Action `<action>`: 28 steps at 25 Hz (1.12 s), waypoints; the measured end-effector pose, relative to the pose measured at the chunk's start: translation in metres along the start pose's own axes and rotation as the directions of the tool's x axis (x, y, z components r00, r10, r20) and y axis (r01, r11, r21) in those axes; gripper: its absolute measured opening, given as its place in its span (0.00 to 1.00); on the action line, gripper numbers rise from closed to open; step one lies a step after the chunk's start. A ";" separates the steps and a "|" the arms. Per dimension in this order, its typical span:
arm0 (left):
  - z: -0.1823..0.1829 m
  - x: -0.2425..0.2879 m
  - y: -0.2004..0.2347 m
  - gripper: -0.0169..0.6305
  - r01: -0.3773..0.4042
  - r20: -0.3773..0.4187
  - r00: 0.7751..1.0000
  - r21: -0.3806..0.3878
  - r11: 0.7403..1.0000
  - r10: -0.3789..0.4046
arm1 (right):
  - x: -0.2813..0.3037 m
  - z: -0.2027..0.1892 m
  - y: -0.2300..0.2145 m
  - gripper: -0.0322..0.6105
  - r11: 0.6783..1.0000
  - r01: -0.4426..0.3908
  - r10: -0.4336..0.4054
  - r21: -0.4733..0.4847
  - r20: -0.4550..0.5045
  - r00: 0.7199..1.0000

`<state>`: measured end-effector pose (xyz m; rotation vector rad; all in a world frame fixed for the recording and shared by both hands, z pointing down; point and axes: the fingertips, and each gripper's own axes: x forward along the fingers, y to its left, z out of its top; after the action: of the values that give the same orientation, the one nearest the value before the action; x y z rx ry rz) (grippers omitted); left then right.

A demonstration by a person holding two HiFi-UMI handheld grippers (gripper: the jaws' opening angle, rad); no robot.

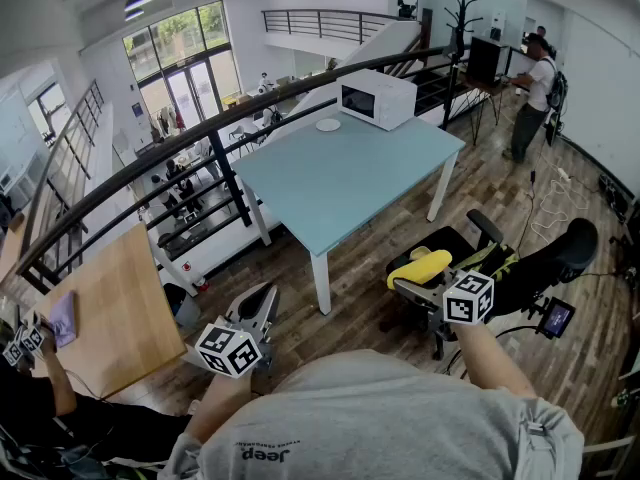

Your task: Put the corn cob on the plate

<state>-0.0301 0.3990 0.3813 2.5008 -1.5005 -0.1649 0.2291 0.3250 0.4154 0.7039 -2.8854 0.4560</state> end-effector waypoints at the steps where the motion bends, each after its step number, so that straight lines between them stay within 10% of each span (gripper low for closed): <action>1: -0.002 0.002 -0.002 0.08 0.002 -0.001 1.000 0.001 1.000 -0.002 | -0.002 -0.001 -0.002 0.46 1.000 0.001 -0.001 0.001 0.004 1.000; 28: -0.017 0.043 -0.058 0.08 0.015 -0.043 0.999 0.024 1.000 -0.014 | -0.049 -0.013 -0.033 0.46 1.000 -0.026 0.026 0.016 0.019 0.999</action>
<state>0.0430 0.3900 0.3840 2.5182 -1.4764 -0.0951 0.2885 0.3218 0.4261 0.6780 -2.9148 0.4792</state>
